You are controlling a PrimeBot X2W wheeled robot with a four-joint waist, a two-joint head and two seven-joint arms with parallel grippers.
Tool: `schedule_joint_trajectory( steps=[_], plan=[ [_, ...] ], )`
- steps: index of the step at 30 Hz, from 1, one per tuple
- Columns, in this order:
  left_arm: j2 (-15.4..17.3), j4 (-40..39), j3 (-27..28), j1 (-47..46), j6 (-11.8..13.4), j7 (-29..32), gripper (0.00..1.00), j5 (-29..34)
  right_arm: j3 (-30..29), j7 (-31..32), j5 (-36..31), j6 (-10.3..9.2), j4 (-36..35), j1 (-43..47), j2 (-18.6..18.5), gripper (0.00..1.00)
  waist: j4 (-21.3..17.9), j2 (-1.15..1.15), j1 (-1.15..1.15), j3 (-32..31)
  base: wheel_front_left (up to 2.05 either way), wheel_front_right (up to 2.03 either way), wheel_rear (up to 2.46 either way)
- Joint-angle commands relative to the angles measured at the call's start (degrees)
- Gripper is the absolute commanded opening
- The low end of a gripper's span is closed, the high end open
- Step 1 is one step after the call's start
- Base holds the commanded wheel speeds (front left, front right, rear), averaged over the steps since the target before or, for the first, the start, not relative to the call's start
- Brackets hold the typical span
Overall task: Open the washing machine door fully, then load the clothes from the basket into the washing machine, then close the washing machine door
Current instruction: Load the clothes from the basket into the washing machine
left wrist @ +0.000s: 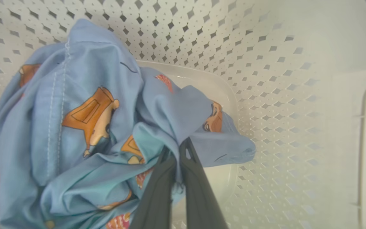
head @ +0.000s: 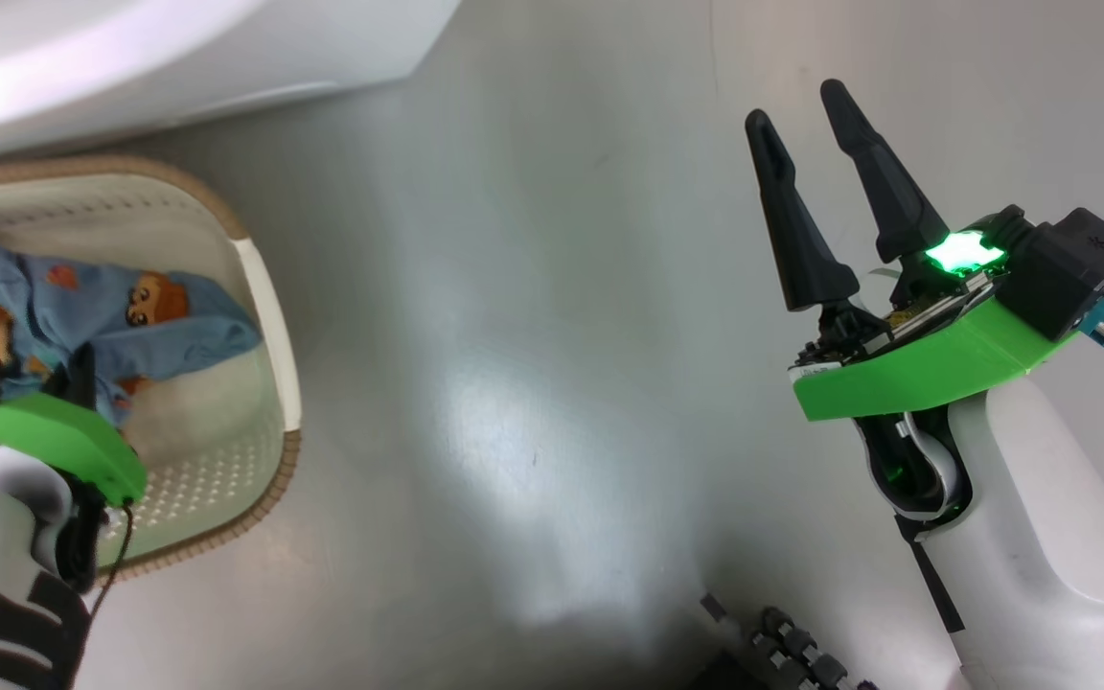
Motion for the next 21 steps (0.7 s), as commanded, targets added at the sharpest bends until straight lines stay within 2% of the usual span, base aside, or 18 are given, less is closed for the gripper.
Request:
schedule_joint_trajectory(
  steps=[1,9,21],
  plan=[
    [2.07,-1.23,0.64,3.03,-0.08,-0.93,0.0,-1.06,0.53,-0.68,-0.3,0.09,-0.87,2.51,-0.24,1.0,1.45,0.0,0.0,-2.99,0.0,0.0,0.0],
    [2.58,-7.69,-0.82,8.26,-0.08,-2.01,0.0,-3.38,0.27,-0.68,-0.02,0.09,0.04,4.02,-0.74,1.0,2.85,0.0,0.0,-9.09,0.0,0.0,0.0],
    [0.17,-22.17,8.85,19.9,-0.09,-2.05,0.0,2.03,-0.39,-0.68,0.31,0.09,1.63,7.87,-2.18,1.0,5.24,0.0,0.0,-19.04,0.0,0.0,0.0]
  ],
)
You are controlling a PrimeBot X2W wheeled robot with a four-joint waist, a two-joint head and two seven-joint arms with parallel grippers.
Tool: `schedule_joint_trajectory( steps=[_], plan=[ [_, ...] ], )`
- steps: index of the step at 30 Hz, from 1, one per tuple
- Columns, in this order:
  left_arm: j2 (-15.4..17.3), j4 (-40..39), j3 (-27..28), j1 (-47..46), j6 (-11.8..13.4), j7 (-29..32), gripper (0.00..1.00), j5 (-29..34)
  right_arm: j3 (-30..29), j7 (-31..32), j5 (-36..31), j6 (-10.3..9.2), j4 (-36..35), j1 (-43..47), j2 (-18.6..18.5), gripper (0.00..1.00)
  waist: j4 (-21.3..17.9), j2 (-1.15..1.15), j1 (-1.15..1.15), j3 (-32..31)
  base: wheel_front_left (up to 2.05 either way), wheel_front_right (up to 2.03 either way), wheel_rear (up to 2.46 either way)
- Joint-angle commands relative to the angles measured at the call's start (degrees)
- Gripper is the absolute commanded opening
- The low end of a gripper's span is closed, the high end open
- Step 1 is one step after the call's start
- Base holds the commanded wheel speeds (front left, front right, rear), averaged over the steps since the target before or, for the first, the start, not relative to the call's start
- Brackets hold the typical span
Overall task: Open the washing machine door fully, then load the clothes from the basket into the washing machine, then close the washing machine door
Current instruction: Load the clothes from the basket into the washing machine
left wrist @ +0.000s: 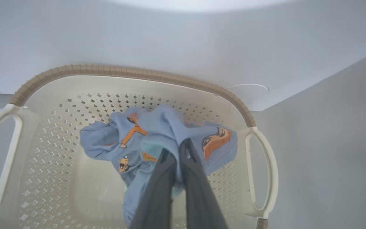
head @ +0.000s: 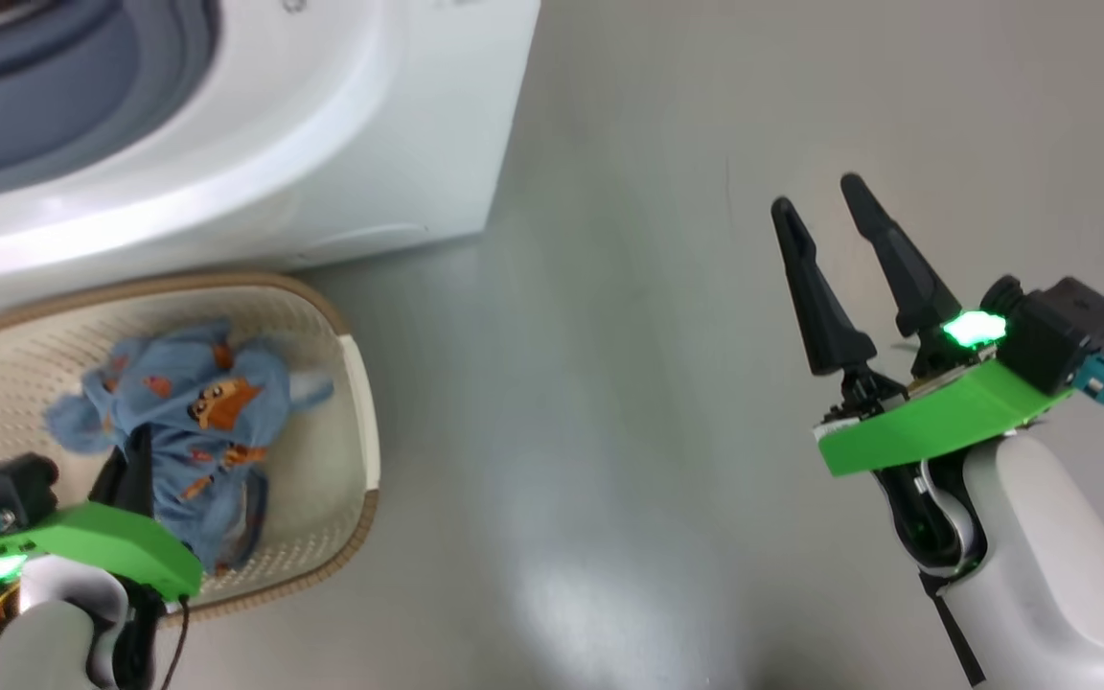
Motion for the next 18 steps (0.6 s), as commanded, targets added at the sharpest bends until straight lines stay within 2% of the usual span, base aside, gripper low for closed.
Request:
schedule_joint_trajectory(
  steps=[1,18],
  plan=[
    [1.42,-2.51,2.77,2.04,-0.09,-0.59,0.0,1.06,0.71,-0.68,0.13,0.09,-0.95,2.51,-0.4,1.0,1.98,0.0,0.0,-4.31,0.0,0.0,0.0],
    [-3.85,-19.82,10.47,11.6,-0.09,-0.6,0.0,9.3,0.27,-0.68,0.66,0.09,0.78,8.45,-2.87,1.0,6.81,0.0,0.0,-16.84,0.0,0.0,0.0]
  ],
)
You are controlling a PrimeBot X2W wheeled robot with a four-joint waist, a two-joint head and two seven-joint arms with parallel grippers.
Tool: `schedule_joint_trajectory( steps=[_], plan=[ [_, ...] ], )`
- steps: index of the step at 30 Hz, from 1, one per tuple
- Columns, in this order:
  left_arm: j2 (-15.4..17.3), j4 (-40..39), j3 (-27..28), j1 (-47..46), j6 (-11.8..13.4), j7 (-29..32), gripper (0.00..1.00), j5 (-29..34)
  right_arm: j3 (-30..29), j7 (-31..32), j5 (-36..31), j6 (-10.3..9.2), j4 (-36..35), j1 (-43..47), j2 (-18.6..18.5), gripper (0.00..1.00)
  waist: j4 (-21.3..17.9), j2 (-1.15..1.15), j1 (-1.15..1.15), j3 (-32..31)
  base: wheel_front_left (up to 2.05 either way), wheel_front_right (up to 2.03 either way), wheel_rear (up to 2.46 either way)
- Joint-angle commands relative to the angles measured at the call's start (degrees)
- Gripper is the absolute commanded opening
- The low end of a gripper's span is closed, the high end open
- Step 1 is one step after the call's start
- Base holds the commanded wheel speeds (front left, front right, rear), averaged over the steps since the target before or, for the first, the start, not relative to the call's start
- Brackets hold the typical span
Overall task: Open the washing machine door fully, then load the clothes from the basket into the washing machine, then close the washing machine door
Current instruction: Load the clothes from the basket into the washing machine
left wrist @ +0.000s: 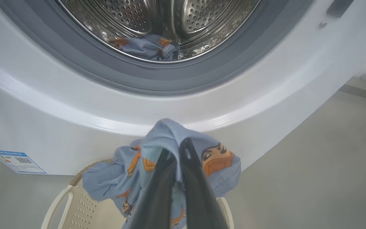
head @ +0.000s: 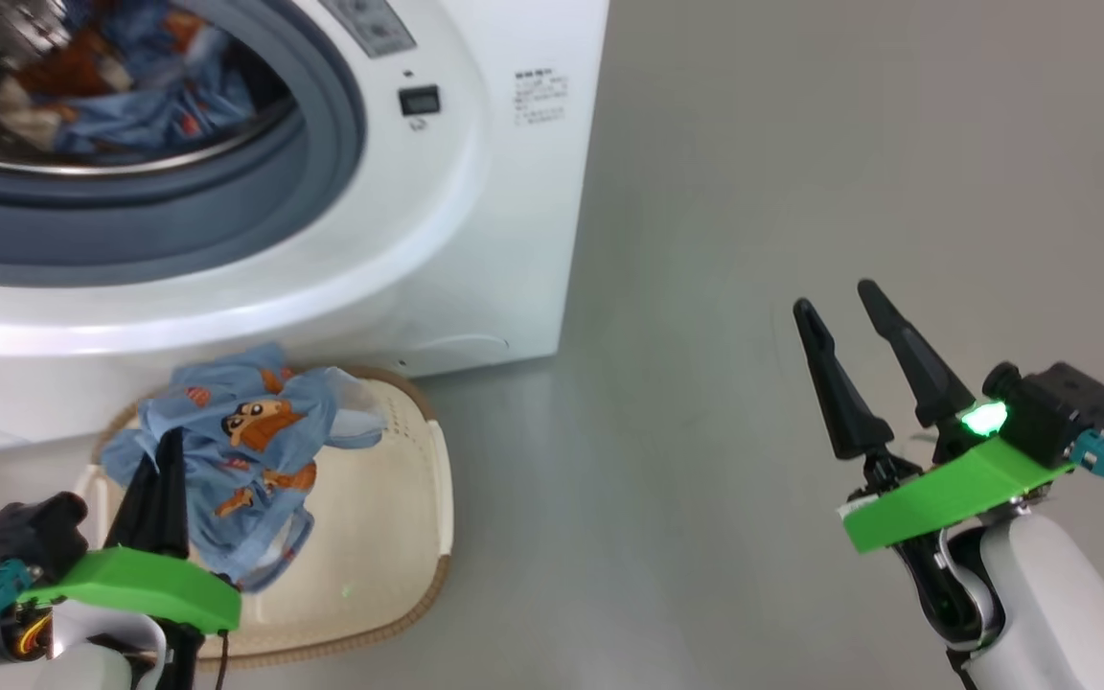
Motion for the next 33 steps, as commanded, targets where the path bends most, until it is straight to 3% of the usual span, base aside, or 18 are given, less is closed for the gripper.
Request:
schedule_joint_trajectory(
  steps=[1,11,16,33],
  plan=[
    [1.19,-2.13,2.19,0.6,-0.09,-0.37,0.0,0.92,0.72,-0.69,0.21,0.09,-1.08,1.33,-0.56,1.0,2.2,0.0,0.0,-3.54,0.0,0.0,0.0],
    [-0.45,-12.6,3.62,4.26,0.22,-0.37,0.0,4.86,0.43,-0.69,0.67,0.09,-0.33,4.54,-1.26,1.0,3.45,0.0,0.0,-9.52,0.0,0.0,0.0],
    [-0.75,-16.62,3.04,5.56,1.65,0.0,0.0,6.12,0.28,-0.69,0.73,0.09,-0.16,6.06,-1.65,1.0,3.86,0.0,0.0,-11.77,0.0,0.0,0.0],
    [-0.31,-24.28,2.65,7.37,4.27,3.06,0.0,6.16,-0.08,-0.69,0.4,0.09,0.07,7.73,-3.03,1.0,3.97,0.0,0.0,-13.65,0.0,0.0,0.0]
  ],
)
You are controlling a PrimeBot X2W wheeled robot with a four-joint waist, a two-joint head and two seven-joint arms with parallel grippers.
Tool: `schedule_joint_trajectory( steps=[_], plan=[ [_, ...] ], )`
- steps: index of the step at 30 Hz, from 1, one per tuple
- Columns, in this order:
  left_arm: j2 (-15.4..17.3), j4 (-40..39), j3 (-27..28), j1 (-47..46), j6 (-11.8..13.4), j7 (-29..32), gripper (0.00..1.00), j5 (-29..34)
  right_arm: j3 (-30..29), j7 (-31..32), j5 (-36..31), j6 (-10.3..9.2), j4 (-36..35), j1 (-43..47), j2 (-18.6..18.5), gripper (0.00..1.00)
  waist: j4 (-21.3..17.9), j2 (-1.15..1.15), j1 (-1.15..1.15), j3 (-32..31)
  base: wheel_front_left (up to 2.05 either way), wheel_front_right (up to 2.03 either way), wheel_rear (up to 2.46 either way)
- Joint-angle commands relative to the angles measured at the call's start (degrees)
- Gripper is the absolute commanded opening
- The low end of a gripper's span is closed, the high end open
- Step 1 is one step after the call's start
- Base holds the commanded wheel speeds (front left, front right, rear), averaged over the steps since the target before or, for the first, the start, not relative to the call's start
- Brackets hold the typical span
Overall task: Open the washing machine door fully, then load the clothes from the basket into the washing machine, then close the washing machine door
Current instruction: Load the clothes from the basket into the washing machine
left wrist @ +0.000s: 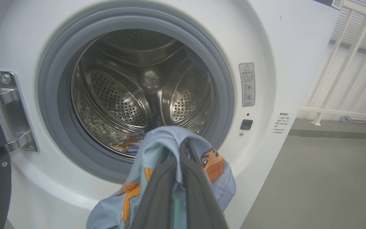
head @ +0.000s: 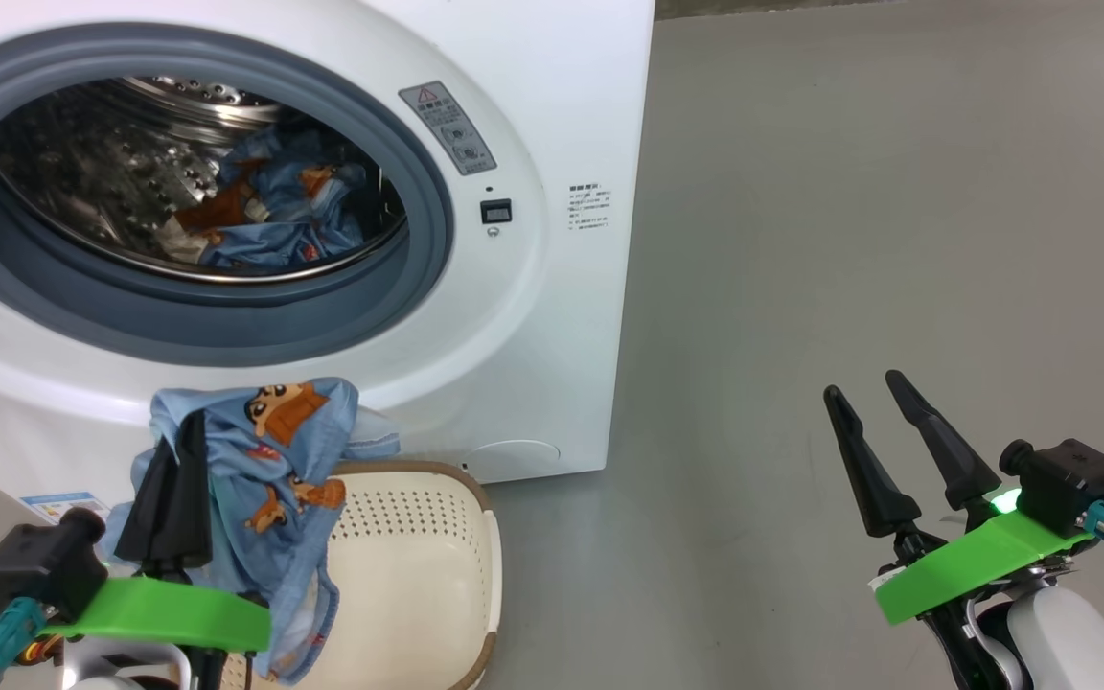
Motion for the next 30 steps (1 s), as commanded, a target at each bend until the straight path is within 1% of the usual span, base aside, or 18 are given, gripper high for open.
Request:
schedule_joint_trajectory(
  steps=[1,5,8,14,18,22,30],
  plan=[
    [1.5,-2.19,2.04,-1.43,0.65,-0.03,0.0,0.0,1.01,-0.69,0.24,0.09,-1.26,0.14,-0.82,1.0,-0.1,0.0,0.0,0.07,0.0,0.0,0.0],
    [1.87,-1.63,2.15,-2.39,0.65,-0.03,0.0,-0.19,1.21,-0.69,0.23,0.09,-1.34,-0.02,-1.05,1.0,-0.32,0.0,0.0,0.42,0.0,0.0,0.0],
    [2.73,-0.52,2.66,-4.33,0.43,-0.17,0.0,-0.37,1.39,-0.69,0.23,0.09,-1.54,-0.3,-1.15,1.0,-0.65,0.0,0.0,1.35,0.0,0.0,0.0],
    [4.89,2.49,4.14,-10.32,-0.07,-0.74,0.0,-0.8,1.69,-0.69,0.28,0.09,-2.0,-1.19,-1.04,1.0,-2.07,0.0,0.0,4.01,0.0,0.0,0.0],
    [6.3,4.69,4.71,-15.59,-0.44,-1.1,0.0,-0.84,1.49,-0.69,0.24,0.09,-2.41,-1.77,-0.95,1.0,-3.01,0.0,0.0,7.31,0.0,0.0,0.0],
    [7.72,10.49,5.0,-21.98,-0.96,-1.2,0.0,-1.17,1.48,-0.69,0.11,0.09,-3.19,-3.07,-0.43,1.0,-4.23,0.0,0.0,11.82,0.0,0.0,0.0],
    [10.84,25.13,4.76,-35.92,-1.97,-2.29,0.0,-0.47,1.14,-0.69,-0.47,0.09,-4.62,-6.67,0.94,1.0,-7.66,0.0,0.0,20.65,0.0,0.0,0.0]
  ],
)
